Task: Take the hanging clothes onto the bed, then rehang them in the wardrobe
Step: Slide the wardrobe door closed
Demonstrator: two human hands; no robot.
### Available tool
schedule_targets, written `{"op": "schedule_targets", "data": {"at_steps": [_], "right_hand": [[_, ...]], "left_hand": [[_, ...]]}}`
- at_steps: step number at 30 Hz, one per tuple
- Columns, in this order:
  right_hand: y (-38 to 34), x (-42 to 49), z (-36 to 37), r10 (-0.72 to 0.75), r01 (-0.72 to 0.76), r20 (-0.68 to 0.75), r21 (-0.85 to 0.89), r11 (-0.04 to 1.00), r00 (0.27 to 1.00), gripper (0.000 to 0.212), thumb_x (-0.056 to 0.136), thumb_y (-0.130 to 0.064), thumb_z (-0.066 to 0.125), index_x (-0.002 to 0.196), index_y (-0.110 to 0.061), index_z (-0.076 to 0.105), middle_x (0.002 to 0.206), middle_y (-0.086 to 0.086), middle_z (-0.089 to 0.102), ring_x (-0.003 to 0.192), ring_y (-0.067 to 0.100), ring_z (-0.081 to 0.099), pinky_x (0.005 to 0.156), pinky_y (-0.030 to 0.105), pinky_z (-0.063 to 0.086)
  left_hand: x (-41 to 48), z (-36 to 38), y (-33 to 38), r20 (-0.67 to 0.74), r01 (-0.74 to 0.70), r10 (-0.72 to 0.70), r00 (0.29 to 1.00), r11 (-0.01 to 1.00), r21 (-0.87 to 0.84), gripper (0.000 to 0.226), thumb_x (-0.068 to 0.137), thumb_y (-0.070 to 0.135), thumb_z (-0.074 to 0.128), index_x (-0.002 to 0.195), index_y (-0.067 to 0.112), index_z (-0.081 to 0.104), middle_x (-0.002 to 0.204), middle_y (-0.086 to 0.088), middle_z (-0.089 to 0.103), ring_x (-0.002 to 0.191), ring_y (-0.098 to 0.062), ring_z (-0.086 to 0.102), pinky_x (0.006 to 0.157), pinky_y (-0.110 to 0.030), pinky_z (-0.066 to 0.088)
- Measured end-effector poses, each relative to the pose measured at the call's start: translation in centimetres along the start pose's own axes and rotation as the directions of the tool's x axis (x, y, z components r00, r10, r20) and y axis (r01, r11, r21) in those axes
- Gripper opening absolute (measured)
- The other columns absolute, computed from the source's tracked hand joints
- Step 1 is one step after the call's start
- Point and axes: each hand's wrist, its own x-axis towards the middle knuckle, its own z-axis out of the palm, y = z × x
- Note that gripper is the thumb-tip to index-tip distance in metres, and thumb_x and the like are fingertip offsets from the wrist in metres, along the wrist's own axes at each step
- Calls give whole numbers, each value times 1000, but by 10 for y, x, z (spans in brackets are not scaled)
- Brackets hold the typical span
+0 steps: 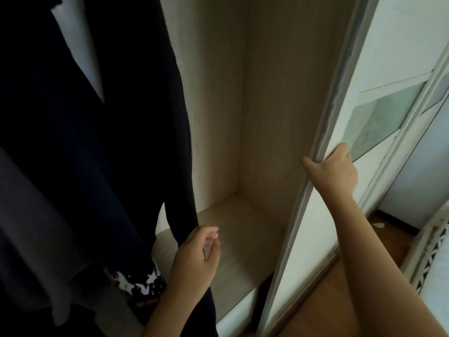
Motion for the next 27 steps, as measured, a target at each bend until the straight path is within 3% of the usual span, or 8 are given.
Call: {"op": "schedule_targets", "data": {"at_steps": [3, 6, 13, 18, 23, 27], "right_hand": [[-15, -31, -3, -39, 39, 1, -20, 999, 999, 53, 76, -42, 60, 104, -1, 41, 106, 19, 54, 93, 41, 56, 68, 39, 38], [-31, -65, -5, -88, 89, 13, -14, 996, 996, 55, 75, -45, 60, 105, -3, 41, 103, 17, 55, 88, 40, 58, 67, 41, 44], [-75, -154, -20, -188, 186, 92, 32, 982, 978, 58, 77, -50, 62, 104, -3, 41, 102, 15, 54, 74, 28, 48, 62, 34, 34], [-99, -216, -29, -320, 308, 141, 100, 946, 937, 64, 74, -55, 63, 103, -2, 40, 103, 16, 54, 86, 37, 57, 64, 33, 33], [-117, -272, -36, -435, 402, 214, 182, 898, 875, 60, 74, -60, 60, 93, -10, 32, 72, 0, 43, 67, 28, 47, 60, 32, 34], [-134, -312, -40, -498, 442, 224, 258, 859, 838, 59, 73, -60, 61, 91, -12, 32, 65, -7, 35, 67, 24, 43, 60, 32, 33]], "left_hand": [[-22, -18, 6, -20, -57, 58, 998, 998, 35, 21, 86, 12, 56, 105, 21, 59, 96, 18, 59, 102, 8, 50, 82, -5, 41], [-50, -41, 14, -23, -114, 115, 993, 991, 69, 23, 85, 24, 50, 107, 22, 58, 95, 18, 56, 100, 6, 50, 84, -4, 39], [-110, -109, 30, -115, -236, 252, 961, 962, 136, 38, 84, 37, 37, 112, 20, 57, 106, 12, 57, 102, 1, 50, 91, -15, 41], [-142, -154, 31, -265, -277, 339, 903, 929, 243, 25, 85, 27, 43, 107, 22, 54, 107, 9, 58, 106, 0, 47, 96, -10, 34], [-176, -203, 32, -362, -274, 445, 819, 858, 434, 25, 86, 24, 45, 109, 21, 53, 109, 0, 60, 107, -9, 47, 97, -14, 29], [-197, -235, 31, -465, -245, 526, 712, 806, 538, 25, 85, 19, 50, 109, 16, 54, 112, -5, 60, 109, -15, 48, 95, -21, 34]]}}
